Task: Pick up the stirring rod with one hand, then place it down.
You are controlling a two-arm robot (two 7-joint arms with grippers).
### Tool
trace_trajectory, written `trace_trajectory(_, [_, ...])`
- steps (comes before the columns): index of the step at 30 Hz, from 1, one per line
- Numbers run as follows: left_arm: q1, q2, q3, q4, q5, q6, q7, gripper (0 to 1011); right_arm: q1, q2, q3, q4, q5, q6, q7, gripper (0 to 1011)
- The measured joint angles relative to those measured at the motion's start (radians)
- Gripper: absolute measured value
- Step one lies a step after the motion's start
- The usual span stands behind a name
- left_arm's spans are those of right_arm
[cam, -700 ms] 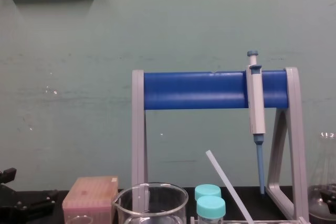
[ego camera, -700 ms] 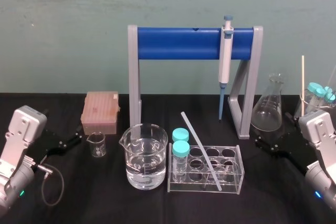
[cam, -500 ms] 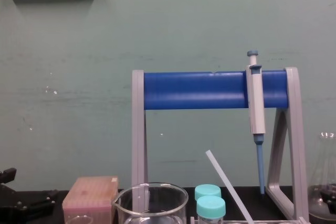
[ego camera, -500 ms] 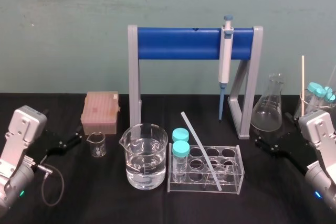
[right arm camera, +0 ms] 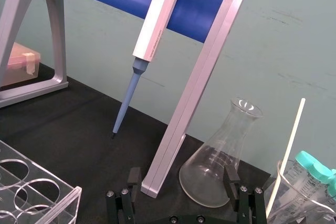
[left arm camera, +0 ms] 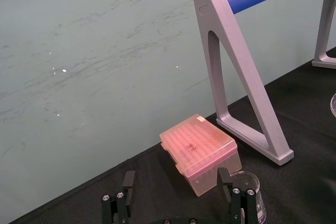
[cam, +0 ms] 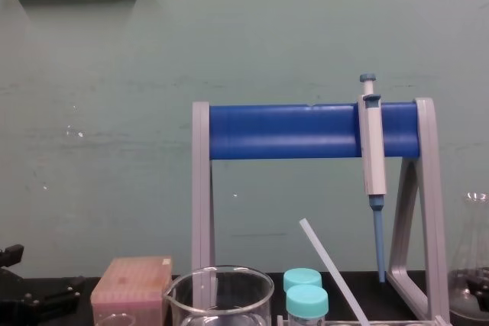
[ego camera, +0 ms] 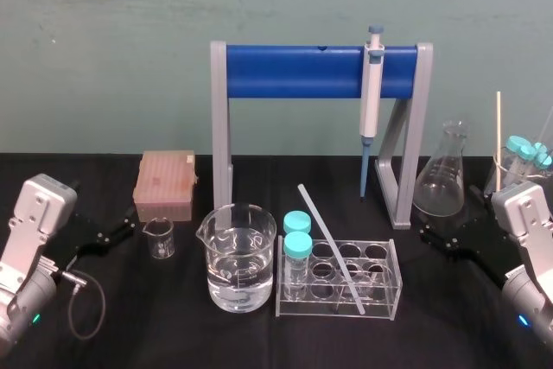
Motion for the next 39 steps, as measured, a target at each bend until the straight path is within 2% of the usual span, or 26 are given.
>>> trace_trajectory(34, [0.0, 0.0, 0.0, 0.0, 0.0, 0.0, 0.0, 1000, 0.0, 0.0, 0.002, 0.0, 0.0, 0.0, 0.002, 1003])
trace_trajectory(37, [0.0, 0.0, 0.0, 0.0, 0.0, 0.0, 0.0, 1000, -0.002, -0.001, 0.013, -0.007, 0.014, 0.0, 0.02, 1003])
trace_trajectory(39, [0.0, 0.0, 0.0, 0.0, 0.0, 0.0, 0.0, 1000, -0.005, -0.002, 0.03, -0.025, 0.054, 0.013, 0.055, 1003])
